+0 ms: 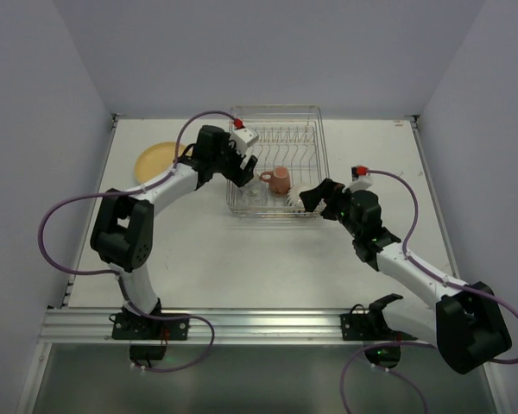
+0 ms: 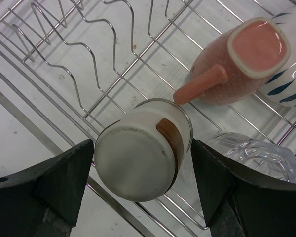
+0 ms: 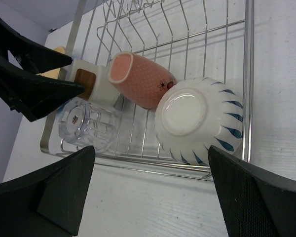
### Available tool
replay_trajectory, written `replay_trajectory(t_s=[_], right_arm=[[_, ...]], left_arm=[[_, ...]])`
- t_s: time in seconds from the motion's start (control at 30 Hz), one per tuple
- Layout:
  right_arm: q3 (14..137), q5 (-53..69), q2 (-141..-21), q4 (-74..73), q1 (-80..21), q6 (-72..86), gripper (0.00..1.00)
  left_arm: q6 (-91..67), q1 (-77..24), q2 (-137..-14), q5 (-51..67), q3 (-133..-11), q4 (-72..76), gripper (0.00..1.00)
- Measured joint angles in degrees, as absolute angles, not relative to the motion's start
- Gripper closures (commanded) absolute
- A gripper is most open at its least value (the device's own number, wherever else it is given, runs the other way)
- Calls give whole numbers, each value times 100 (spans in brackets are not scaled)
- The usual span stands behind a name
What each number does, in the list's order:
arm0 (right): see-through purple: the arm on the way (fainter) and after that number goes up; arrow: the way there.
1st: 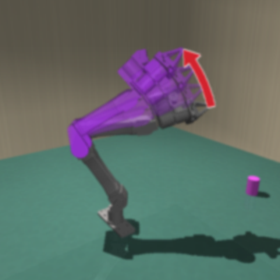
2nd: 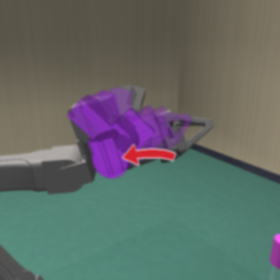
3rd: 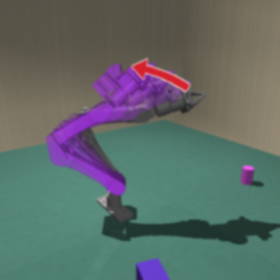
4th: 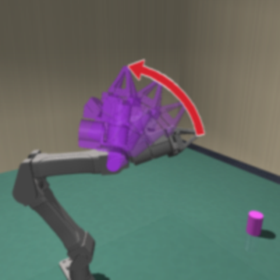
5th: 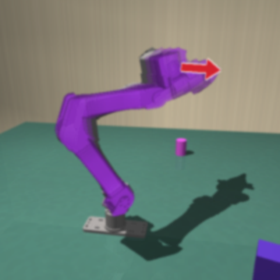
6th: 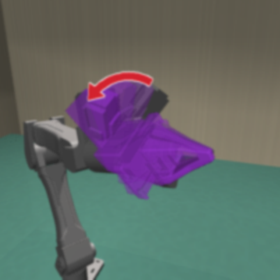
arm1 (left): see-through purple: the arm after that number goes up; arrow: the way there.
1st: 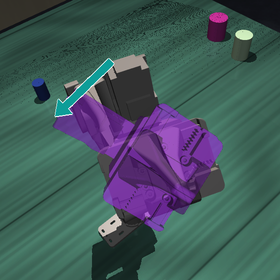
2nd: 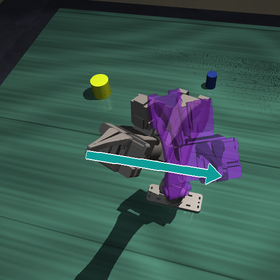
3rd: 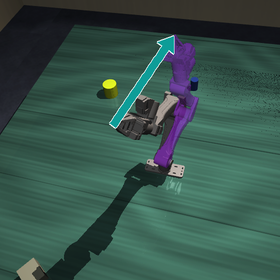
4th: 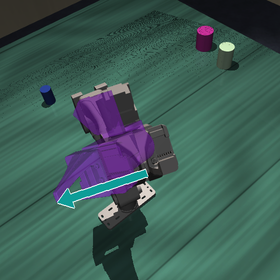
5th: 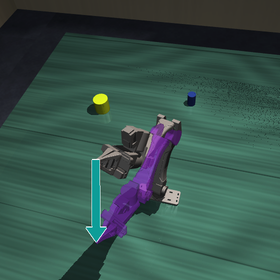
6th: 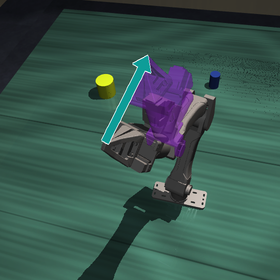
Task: Unload the mixed dishes from the dish rack
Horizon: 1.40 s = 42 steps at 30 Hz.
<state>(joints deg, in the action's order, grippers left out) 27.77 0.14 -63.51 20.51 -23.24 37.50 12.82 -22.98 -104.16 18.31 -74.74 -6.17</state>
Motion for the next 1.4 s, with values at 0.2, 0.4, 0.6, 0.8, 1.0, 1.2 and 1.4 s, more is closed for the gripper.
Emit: replay_trajectory(t_s=[0.2, 0.4, 0.6, 0.8, 1.0, 1.2, 1.4], right_arm=[[2788, 84, -6375, 2060, -2324, 3752, 1], [2797, 106, -6388, 2058, -2324, 3752, 1], [2814, 108, -6427, 2082, -2324, 3752, 1], [2818, 108, -6438, 2084, -2324, 3752, 1], [2818, 108, -6438, 2084, -2324, 3752, 1], [2818, 108, -6440, 2084, -2324, 3752, 1], [2818, 106, -6440, 2084, -2324, 3752, 1]], left_arm=[[1330, -2274, -10543, 1822, -7599, -843, 16], [1330, -2250, -10551, 1861, -7642, -897, 18], [1328, -2206, -10624, 1925, -7752, -972, 38], [1332, -2176, -10696, 1999, -7865, -1044, 42], [1358, -2161, -10683, 2128, -7859, -1037, 48], [1345, -2152, -10388, 2239, -7481, -808, 49], [1304, -2213, -9848, 2309, -7089, -523, 48]])
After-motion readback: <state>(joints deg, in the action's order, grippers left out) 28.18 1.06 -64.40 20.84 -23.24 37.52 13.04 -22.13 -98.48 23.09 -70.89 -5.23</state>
